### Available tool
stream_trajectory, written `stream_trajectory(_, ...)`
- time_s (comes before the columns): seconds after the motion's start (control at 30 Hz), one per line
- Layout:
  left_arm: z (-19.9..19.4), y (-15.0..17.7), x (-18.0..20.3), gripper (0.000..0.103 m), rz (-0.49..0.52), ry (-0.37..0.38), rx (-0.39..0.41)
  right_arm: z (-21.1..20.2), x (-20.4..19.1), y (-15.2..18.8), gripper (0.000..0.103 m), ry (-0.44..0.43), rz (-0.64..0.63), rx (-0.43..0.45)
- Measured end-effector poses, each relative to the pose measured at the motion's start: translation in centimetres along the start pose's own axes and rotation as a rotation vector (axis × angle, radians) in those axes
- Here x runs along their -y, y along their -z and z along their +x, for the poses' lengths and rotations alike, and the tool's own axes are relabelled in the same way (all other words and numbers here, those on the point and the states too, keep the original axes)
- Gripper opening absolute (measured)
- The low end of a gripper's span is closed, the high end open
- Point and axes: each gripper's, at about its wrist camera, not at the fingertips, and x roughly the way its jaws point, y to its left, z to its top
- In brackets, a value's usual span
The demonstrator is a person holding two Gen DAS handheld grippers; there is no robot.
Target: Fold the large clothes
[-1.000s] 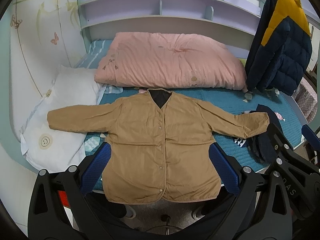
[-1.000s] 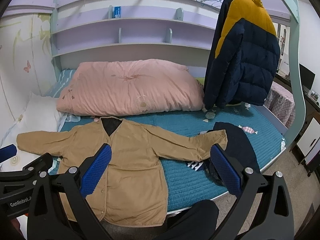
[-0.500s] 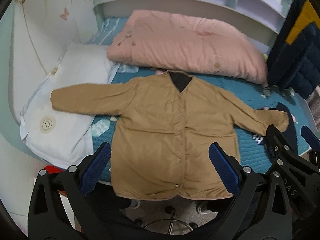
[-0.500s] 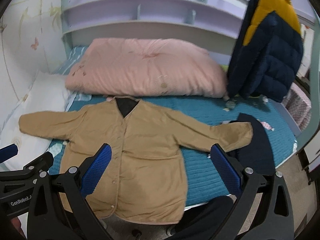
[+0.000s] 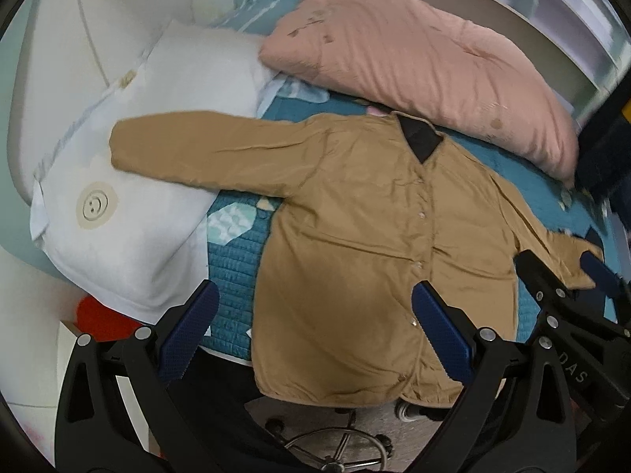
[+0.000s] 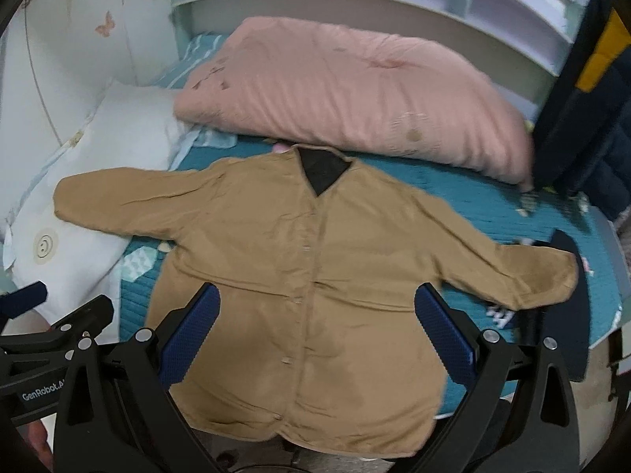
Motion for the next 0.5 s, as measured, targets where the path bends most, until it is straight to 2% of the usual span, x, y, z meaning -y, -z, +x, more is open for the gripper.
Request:
stream_trajectory(0.1,1.6,-1.2,-3.0,0.098,-0.066,0.021,-0.004,2.0,-2.4,-1.3,0.096,-0.047,-0.031,-0.023)
stream_trajectory(0.17,2.6,-1.7,-4.9,0.098,-0.114,0.071,-0.014,3.3,-4.0,-2.0,0.096,-0.07,-0.053,-0.029)
stream_trajectory(0.2,3.4,-2.2,-6.3,0.098,-0.16,0.102,-0.02,4.0,-5.0,-2.4,0.096,-0.085,-0.069,-0.03)
stream_trajectory(0.3,5.1,-3.2,-9.9,0.098,-0.269,0.118,-0.017,6.5,-7.3,-3.6,0.096,-0.118,-0.103,-0.045)
stream_trajectory(0.5,8.3,-5.8,-15.6,0.098,-0.352,0.033,-0.03,11.4,-10.0,-6.4,0.095,-0.214,-0.062,-0.08)
